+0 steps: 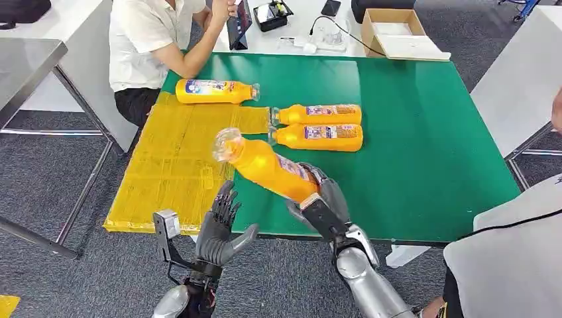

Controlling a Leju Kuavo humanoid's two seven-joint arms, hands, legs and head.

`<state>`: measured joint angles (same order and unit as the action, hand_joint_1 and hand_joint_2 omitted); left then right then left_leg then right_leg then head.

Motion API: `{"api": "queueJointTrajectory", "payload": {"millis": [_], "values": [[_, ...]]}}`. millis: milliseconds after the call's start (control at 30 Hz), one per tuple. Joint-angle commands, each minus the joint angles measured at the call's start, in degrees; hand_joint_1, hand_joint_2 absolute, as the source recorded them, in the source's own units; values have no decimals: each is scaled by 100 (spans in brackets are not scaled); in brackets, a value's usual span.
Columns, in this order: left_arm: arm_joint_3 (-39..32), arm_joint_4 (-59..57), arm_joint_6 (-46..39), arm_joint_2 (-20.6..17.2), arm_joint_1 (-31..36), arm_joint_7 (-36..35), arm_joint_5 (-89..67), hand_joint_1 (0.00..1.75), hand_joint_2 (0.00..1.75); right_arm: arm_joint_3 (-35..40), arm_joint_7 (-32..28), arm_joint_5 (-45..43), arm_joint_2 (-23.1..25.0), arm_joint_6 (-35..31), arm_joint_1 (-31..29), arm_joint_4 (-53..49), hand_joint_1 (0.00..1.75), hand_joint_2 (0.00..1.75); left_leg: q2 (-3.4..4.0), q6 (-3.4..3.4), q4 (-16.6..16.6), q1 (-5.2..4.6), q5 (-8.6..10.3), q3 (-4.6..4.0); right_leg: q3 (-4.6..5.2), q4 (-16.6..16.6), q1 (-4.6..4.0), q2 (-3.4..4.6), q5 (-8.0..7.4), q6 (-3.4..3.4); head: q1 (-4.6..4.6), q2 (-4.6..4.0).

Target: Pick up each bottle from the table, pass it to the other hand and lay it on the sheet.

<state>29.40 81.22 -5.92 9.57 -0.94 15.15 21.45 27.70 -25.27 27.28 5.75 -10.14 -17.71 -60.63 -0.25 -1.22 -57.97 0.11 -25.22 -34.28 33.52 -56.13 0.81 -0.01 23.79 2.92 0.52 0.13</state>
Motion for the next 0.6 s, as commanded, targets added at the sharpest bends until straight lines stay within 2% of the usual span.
{"api": "queueJointTrajectory", "payload": {"millis": [33, 100, 167, 300, 467, 533, 600], "values": [[100, 201, -466, 56, 220, 252, 62, 0, 175, 792, -31, -179, 98, 144, -212, 266, 175, 175, 12, 8, 0, 4, -8, 18, -15, -1, -5, 10, 5, -12, 2, 0], [97, 231, -825, 97, 276, 564, -247, 0, 175, 942, 17, -186, 112, 179, -216, 317, 175, 175, 7, 5, -1, 1, -6, 12, -10, -2, -2, 6, 4, -9, 2, 0], [-67, -134, -886, 121, 503, 605, 387, 0, 175, 1352, -26, -251, 59, 286, -176, 352, 175, 175, 7, 7, -2, 4, -10, 21, -19, -3, -5, 5, 8, -14, -2, 0], [-89, 111, -756, 318, 292, 458, 749, 0, 175, 1451, -15, -284, 38, 352, -180, 468, 175, 175, 3, 3, 4, 0, -2, 9, -11, 4, 0, 0, 3, -6, 0, 0], [26, 250, -759, 270, 282, 433, 760, 0, 175, 1465, -18, -299, 27, 335, -242, 627, 175, 175, 3, 6, 5, 1, -6, 17, -18, 4, -2, 2, 5, -10, 0, 0], [50, 70, -652, 82, 506, 393, 872, 0, 175, 1502, -11, -299, 55, 381, -311, 651, 175, 175, 4, 10, 5, 2, -12, 34, -34, 2, -3, 1, 12, -17, 0, 0], [28, 161, -613, 231, 366, 412, 936, 0, 175, 1501, 4, -333, 59, 403, -312, 694, 175, 175, -2, 7, 5, 1, -1, 14, -14, 3, -2, -4, 3, -11, 0, 0]]}}
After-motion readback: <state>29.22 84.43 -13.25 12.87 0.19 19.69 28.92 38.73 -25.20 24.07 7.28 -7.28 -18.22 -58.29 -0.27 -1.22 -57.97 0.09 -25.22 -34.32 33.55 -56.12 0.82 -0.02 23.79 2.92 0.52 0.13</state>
